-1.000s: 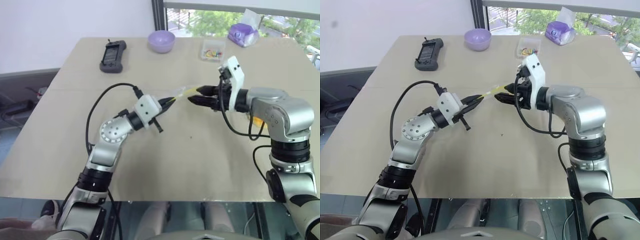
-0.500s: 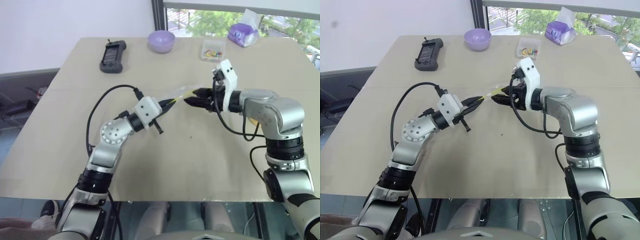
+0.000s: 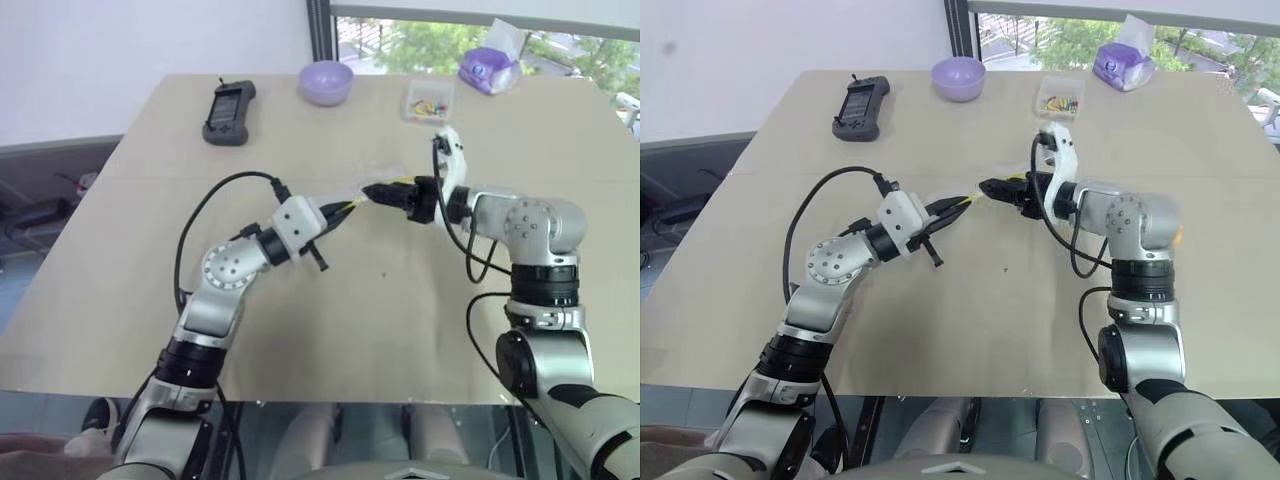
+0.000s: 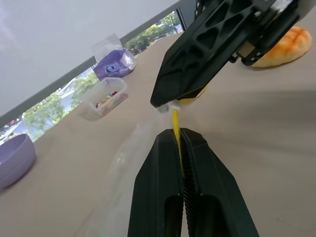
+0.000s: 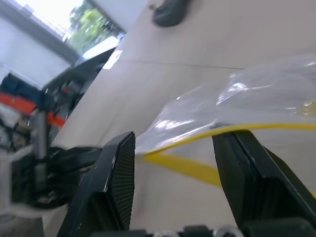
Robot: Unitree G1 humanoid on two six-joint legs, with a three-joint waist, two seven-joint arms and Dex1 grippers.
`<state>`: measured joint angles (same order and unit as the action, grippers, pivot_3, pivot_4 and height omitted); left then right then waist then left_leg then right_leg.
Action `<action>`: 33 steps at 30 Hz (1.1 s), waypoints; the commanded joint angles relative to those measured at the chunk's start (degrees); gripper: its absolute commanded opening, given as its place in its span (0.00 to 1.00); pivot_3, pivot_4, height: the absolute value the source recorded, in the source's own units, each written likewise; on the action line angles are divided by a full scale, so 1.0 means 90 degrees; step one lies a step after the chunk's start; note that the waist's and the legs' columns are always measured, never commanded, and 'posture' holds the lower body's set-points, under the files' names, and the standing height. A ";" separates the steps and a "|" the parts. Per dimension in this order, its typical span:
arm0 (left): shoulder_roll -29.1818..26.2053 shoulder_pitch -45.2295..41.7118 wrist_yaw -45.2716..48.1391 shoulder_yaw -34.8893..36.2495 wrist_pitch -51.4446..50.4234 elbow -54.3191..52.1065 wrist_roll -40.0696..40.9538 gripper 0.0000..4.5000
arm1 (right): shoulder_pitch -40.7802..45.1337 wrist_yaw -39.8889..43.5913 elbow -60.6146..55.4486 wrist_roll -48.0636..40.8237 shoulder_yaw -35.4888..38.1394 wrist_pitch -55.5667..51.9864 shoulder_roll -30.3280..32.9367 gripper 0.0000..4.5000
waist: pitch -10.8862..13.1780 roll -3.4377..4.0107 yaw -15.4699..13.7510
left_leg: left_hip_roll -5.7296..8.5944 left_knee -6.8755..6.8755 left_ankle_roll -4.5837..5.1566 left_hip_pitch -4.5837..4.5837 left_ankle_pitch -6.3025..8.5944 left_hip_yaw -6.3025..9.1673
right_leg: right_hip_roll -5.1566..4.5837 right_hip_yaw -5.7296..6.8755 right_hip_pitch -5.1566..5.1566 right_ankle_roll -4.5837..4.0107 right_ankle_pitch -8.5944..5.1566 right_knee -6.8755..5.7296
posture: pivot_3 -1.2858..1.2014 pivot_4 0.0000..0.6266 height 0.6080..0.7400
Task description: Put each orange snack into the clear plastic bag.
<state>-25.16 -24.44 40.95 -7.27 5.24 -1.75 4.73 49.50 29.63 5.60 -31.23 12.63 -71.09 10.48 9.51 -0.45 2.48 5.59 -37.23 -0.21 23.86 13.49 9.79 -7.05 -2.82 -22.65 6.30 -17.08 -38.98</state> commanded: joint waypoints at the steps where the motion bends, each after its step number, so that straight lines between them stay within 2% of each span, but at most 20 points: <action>1: 0.0008 0.0017 -0.0006 0.0058 0.0006 -0.0332 0.0093 0.00 | 0.0203 -0.0116 0.0145 -0.0212 0.0294 0.0018 0.0084 0.59 | 0.0000 0.0001 0.0016 | 0.0000 0.0001 0.0000 0.0000 0.0000 0.0000 | 0.0000 0.0000 -0.0001 0.0000 0.0000 -0.0001 | 0.52 0.24 1.00; 5: 0.0006 0.0028 -0.0016 0.0079 -0.0023 -0.0343 0.0097 0.00 | 0.0134 0.0022 0.0272 -0.0253 0.0291 0.0214 0.0342 0.59 | -0.0001 0.0001 0.0031 | -0.0001 0.0001 0.0000 0.0000 0.0000 -0.0004 | 0.0002 -0.0003 -0.0003 0.0000 0.0000 -0.0003 | 0.52 0.24 1.00; 15: 0.0016 -0.0020 -0.0018 0.0087 -0.0073 -0.0312 0.0096 0.00 | -0.0451 0.1574 -0.0280 -0.0365 -0.0469 0.1446 0.1148 0.59 | -0.0001 0.0001 0.0053 | -0.0001 0.0001 0.0000 0.0000 0.0000 -0.0008 | 0.0002 -0.0004 -0.0003 0.0001 0.0000 -0.0002 | 0.52 0.24 1.00; 25: 0.0059 -0.0073 -0.0027 0.0074 -0.0074 -0.0250 0.0071 0.00 | -0.0391 0.1141 0.0251 0.0232 -0.0984 0.1904 0.1150 0.59 | -0.0001 0.0001 0.0099 | -0.0002 -0.0001 0.0000 0.0000 0.0000 -0.0006 | 0.0002 -0.0003 -0.0002 0.0001 0.0000 -0.0002 | 0.52 0.24 1.00; 30: 0.0056 -0.0060 -0.0023 0.0073 -0.0070 -0.0261 0.0060 0.00 | -0.0167 0.0619 0.0668 0.0165 -0.0711 0.1659 0.0927 0.59 | -0.0001 0.0001 0.0112 | -0.0002 -0.0001 0.0000 0.0000 0.0000 -0.0006 | 0.0002 -0.0004 -0.0003 0.0000 0.0000 -0.0003 | 0.52 0.24 1.00; 33: 0.0059 -0.0049 -0.0014 0.0063 -0.0065 -0.0270 0.0061 0.00 | -0.0130 0.0468 0.0825 0.0420 -0.0898 0.1930 0.0937 0.59 | -0.0001 0.0001 0.0111 | -0.0002 -0.0001 0.0000 0.0000 0.0000 -0.0006 | 0.0002 -0.0004 -0.0003 0.0000 0.0000 -0.0003 | 0.52 0.24 1.00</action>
<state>-24.62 -24.43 40.94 -7.23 4.17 -1.80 4.72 46.98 34.55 13.67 -28.33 4.39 -55.66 18.84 9.51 -0.44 3.48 5.57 -37.24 -0.21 23.85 13.49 9.74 -7.03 -2.85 -22.67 6.31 -17.08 -39.00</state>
